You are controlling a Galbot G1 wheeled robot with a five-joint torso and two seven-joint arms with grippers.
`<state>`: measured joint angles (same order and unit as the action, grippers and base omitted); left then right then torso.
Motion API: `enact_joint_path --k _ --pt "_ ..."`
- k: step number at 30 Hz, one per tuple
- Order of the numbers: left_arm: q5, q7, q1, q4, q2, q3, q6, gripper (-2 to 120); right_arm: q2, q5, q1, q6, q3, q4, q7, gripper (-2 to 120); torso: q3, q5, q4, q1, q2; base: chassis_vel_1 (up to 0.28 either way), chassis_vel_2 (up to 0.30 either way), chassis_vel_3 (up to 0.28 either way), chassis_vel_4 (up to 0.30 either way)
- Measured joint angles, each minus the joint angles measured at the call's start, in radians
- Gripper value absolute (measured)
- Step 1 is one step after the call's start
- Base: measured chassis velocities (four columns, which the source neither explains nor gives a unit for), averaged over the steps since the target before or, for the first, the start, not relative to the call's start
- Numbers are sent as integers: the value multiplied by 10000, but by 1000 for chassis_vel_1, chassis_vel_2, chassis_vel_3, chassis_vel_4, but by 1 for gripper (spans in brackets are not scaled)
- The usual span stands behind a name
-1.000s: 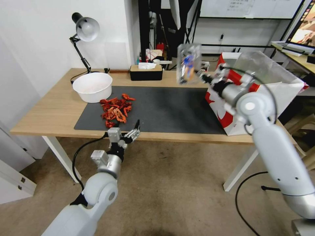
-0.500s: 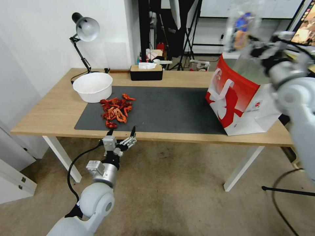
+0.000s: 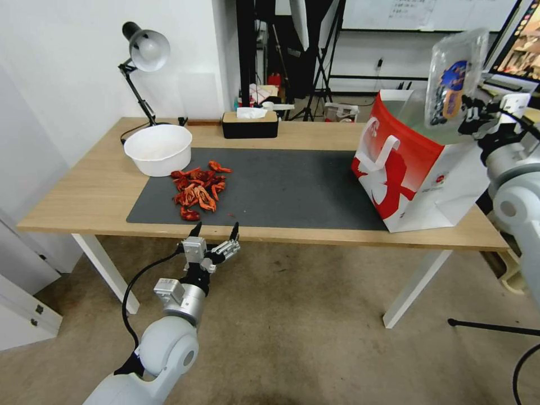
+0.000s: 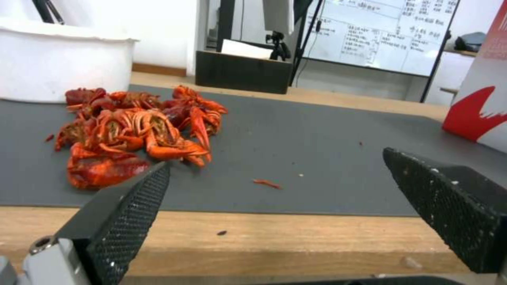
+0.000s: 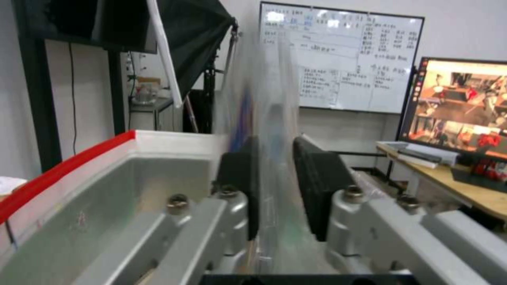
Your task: Close the takeout container lid, then place the container into the takeout bag.
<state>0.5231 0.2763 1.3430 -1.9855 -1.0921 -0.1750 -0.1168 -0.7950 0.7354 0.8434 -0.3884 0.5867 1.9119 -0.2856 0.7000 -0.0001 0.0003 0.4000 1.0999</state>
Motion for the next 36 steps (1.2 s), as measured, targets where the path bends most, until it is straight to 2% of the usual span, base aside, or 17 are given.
enact_joint_path --k 2,4,6,7,9,11,12,13,15,17,20,25,27,33,36 --pt "-28 16 -1 9 -12 -5 0 100 -73 76 68 -64 -8 37 -79 32 0 0 -1 0 0 0 0 0 0" --pt "-31 20 -6 13 -18 -6 0 100 -83 88 88 -67 -7 47 -80 34 0 0 -2 0 0 0 0 0 0" --pt "-39 35 -40 29 -43 -4 1 100 -106 112 181 -18 -2 85 -19 44 0 0 -3 0 0 0 0 0 0" --pt "-39 35 -40 29 -43 -4 1 100 -106 112 181 -18 -2 85 -19 44 0 0 -3 0 0 0 0 0 0" --pt "-85 37 -51 50 -57 -7 4 100 -107 157 345 307 14 207 249 57 0 0 -3 0 1 0 0 0 0" --pt "-107 27 -47 57 -58 -15 3 100 -108 199 397 402 26 265 355 59 0 0 -3 0 0 0 0 0 0" --pt "-127 -14 -30 74 -60 -38 -25 100 -95 306 535 645 61 400 595 67 0 0 -2 0 0 0 0 0 0" --pt "-127 -14 -30 74 -60 -38 -25 100 -95 306 535 645 61 400 595 67 0 0 -2 0 0 0 0 0 0" --pt "-127 -95 10 80 -89 -84 -109 100 -63 356 912 1217 115 699 1015 78 0 0 -3 0 0 0 0 0 0" --pt "-110 -107 21 81 -103 -96 -149 100 -61 356 1024 1367 136 779 1114 82 0 0 -2 0 0 0 0 0 0" --pt "-62 -200 102 89 -162 -183 -270 100 -81 336 1723 2121 271 1300 1518 96 0 0 -3 0 0 0 0 0 0" --pt "-174 -403 188 167 -197 -295 -493 100 -156 232 2446 2731 471 1696 1799 106 -1 0 -1 0 0 0 0 0 0" --pt "-218 -567 313 186 -222 -454 -607 100 -355 -33 3581 3324 824 2236 2088 111 0 2 -4 0 1 0 0 0 0" --pt "-371 -559 472 203 -247 -674 -672 100 -854 -687 4840 3720 1129 2935 2251 114 -1 1 -3 -1 1 0 0 0 0" --pt "-509 -468 627 214 -265 -772 -678 100 -1380 -1207 5680 3822 1342 3404 2245 114 -1 -2 -2 0 1 0 0 0 0"
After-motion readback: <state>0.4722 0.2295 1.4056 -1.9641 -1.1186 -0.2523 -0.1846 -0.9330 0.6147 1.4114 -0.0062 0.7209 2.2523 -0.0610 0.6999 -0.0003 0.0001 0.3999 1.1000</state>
